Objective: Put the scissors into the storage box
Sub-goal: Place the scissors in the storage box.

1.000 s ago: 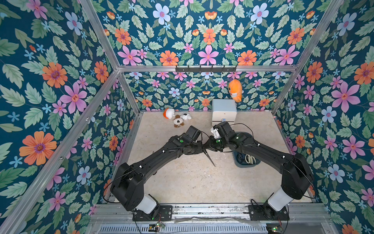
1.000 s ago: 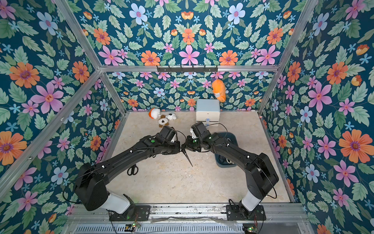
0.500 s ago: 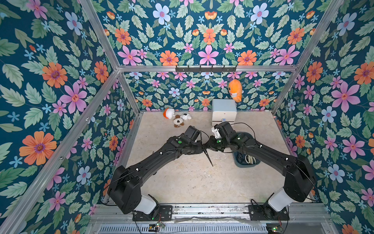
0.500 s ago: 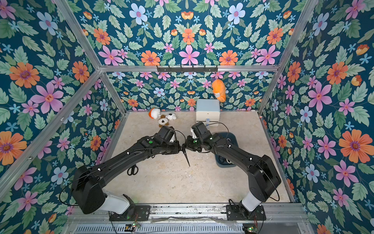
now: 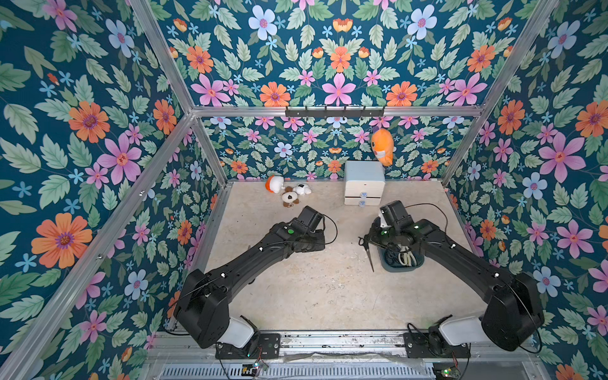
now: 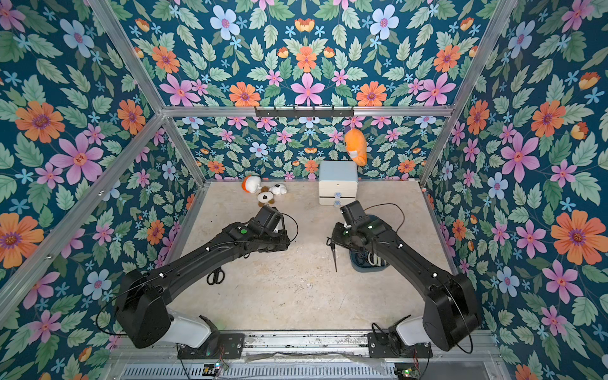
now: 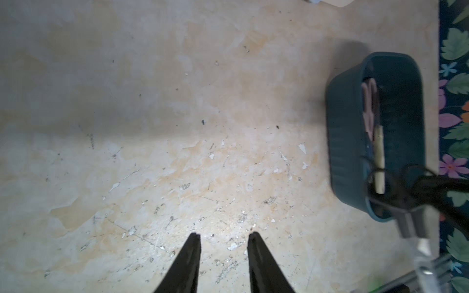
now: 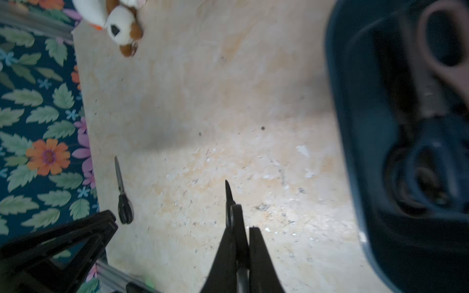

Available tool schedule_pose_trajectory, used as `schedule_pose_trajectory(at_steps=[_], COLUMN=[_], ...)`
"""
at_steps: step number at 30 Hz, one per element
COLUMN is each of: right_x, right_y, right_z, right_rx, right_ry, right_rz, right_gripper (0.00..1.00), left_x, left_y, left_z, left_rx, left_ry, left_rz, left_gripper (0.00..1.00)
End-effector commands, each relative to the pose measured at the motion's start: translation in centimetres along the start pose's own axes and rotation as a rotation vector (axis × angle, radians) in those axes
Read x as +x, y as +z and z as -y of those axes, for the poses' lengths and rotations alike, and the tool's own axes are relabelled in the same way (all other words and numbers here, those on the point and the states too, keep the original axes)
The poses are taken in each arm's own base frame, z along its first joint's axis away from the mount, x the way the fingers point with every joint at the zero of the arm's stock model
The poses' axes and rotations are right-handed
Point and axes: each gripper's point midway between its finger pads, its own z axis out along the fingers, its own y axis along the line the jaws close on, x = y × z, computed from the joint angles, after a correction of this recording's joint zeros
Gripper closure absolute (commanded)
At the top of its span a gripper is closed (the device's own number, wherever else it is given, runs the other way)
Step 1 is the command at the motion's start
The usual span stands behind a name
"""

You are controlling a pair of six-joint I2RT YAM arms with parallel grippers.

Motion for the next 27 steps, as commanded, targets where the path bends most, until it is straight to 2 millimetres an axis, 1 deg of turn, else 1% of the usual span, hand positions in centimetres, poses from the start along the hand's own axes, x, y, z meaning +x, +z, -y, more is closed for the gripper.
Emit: schedule_pose_trajectory(at_steps=[1,4,7,14,16,18,20,22,23,27], right_x=[-2.2,-4.2,-5.3,-7.4,-8.1,-8.7,-8.8,-9.0,-8.6,-7.9], right_y=[-1.5,-2.2,-1.7,0.7,1.5,2.4,3.4,3.7,4.9,6.0], right_z=[4.3,6.8,8.3,10.4,11.0,11.1,11.5,11.3,11.9,12.2], right_rx=[0.096,0.115,0.154,0.271,0.278,0.253,0.245,0.224,0.226,0.210], right_ry=[0.059,0.118,0.127,0.112,0.122,0.129,0.127,0.118,0.124,0.128], right_rz=[0.063,0.111,0.115,0.101,0.097,0.083,0.063,0.061,0.032,0.004], right_gripper=[1.00,0.99,0.99,1.00,1.00,0.99,0.98,0.96,0.96,0.94], left_x=[1.3,2.1,2.3,2.6,3.0,3.3,3.6,3.9,4.1,4.9], left_y=[0.8,1.3,1.2,-0.2,-0.6,-1.0,-1.3,-1.5,-1.6,-1.8], left_z=[-2.1,-3.0,-3.8,-5.9,-6.4,-7.1,-7.8,-8.8,-9.3,-11.8], left_rx=[-0.063,-0.063,-0.078,-0.135,-0.145,-0.157,-0.167,-0.189,-0.195,-0.238], left_ry=[-0.052,-0.105,-0.141,-0.178,-0.197,-0.221,-0.245,-0.274,-0.289,-0.378], left_rz=[-0.042,-0.055,-0.047,-0.016,-0.005,0.009,0.024,0.034,0.035,0.032], left_gripper=[0.49,0.38,0.33,0.33,0.33,0.33,0.33,0.33,0.33,0.33])
